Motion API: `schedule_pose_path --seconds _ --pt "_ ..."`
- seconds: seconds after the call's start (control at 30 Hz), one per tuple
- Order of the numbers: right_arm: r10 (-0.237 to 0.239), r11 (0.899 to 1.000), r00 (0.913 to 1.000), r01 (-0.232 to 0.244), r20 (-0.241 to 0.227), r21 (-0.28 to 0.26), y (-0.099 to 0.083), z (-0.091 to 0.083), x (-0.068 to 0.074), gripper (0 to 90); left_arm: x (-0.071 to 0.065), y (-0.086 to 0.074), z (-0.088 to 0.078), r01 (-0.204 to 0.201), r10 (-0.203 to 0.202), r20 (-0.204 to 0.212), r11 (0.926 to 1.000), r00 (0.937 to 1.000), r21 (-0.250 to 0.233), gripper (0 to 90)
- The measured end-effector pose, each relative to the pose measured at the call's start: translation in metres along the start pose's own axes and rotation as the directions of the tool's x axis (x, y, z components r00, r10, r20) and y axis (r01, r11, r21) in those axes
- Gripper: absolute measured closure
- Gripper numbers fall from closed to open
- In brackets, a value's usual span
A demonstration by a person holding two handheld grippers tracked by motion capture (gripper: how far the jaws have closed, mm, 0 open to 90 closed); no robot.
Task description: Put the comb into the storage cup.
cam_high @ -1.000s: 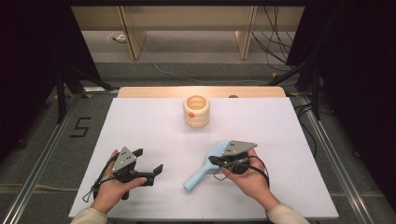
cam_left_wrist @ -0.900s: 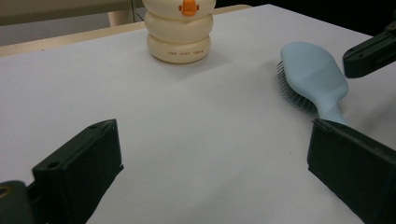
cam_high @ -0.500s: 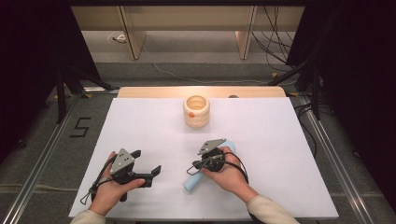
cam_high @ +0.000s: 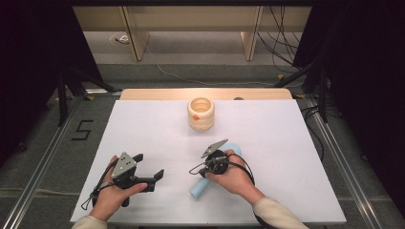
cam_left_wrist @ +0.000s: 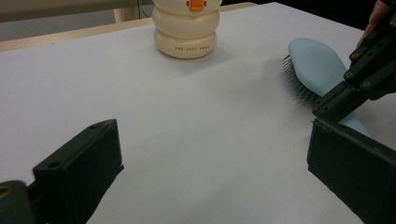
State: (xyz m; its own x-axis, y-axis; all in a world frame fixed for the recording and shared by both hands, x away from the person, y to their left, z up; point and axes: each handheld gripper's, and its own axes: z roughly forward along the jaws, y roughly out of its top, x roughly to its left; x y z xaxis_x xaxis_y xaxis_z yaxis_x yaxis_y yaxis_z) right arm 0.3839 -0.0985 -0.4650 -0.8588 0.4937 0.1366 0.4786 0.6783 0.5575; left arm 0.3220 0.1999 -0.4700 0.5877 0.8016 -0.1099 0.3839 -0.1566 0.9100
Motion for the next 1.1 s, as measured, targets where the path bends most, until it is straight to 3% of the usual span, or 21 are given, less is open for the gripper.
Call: schedule_pose_path --seconds 0.23,0.7,1.0,1.1 --pt "0.012 0.998 0.9999 -0.012 -0.008 0.063 0.001 -0.004 0.002 90.0 -0.001 0.0 0.0 -0.004 0.004 0.002 1.0 1.0 -0.001 2.7" --pt "-0.008 0.992 0.9999 0.007 0.007 0.127 0.0 -0.009 0.008 90.0 -0.001 0.0 0.0 -0.004 0.004 0.004 1.0 1.0 0.0 2.7" --pt "-0.027 0.974 0.9996 0.025 0.006 0.226 -0.01 -0.021 0.011 90.0 -0.001 0.0 0.0 -0.004 0.004 0.004 1.0 1.0 0.001 2.8" --pt "-0.009 0.971 0.9999 0.006 0.013 0.24 -0.016 -0.024 0.01 90.0 -0.002 0.0 0.0 -0.004 0.004 0.004 1.0 1.0 -0.001 2.8"
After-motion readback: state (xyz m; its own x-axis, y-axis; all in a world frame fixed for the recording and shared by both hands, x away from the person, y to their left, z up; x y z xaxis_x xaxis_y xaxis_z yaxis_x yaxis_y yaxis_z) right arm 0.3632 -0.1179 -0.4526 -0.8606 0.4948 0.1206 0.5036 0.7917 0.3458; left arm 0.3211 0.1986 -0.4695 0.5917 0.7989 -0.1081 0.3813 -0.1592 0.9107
